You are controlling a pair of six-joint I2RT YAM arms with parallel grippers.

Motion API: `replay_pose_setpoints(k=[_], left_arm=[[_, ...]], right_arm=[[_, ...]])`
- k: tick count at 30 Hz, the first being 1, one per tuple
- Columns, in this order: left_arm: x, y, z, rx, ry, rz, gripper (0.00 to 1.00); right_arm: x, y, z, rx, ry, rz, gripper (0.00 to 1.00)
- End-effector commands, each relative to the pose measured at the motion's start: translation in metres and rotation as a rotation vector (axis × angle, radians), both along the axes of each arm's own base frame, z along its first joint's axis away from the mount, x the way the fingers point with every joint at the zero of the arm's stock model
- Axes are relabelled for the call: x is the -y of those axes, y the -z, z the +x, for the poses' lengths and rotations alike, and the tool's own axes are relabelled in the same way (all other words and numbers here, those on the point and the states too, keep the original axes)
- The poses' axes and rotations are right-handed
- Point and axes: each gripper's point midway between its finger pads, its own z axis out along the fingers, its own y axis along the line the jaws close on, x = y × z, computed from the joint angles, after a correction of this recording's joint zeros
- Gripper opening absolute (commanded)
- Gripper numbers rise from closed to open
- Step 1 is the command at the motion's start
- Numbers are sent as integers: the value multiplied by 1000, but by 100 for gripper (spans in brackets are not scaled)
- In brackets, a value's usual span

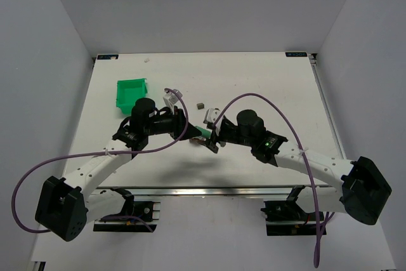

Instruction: Build the wood block tower

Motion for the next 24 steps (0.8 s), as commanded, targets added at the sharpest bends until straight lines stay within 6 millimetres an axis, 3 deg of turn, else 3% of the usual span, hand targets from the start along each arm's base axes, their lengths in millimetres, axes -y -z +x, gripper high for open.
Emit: replay_pose_setpoints(k=[1, 5, 8, 11, 14, 17, 18, 19, 24], left_arm=[[-2, -26, 5, 76, -35, -7, 7], [-23, -23, 28, 57, -217, 113, 6], [-38, -28, 45, 57, -343, 182, 5], [-49, -27, 59, 28, -430, 252, 5], [-50, -19, 70, -15, -452, 315, 2], [-49, -7, 82, -56, -478, 398, 0], [-48, -4, 84, -65, -486, 428, 0], [-50, 11, 84, -109, -491, 492, 0], [-37, 2, 88, -104, -486, 557, 0]], right_arm=[[-2, -33, 11, 58, 46, 65, 88], [10, -30, 17, 29, 130, 54, 89], [34, -17, 27, -32, 284, 34, 89], [78, -5, 49, -63, 579, 24, 89], [124, 4, 62, -69, 837, -14, 89], [155, 11, 64, -84, 1003, -54, 89], [158, 12, 64, -103, 1030, -33, 89], [166, 19, 60, -111, 1048, -69, 89], [184, 28, 55, -107, 1098, -103, 89]])
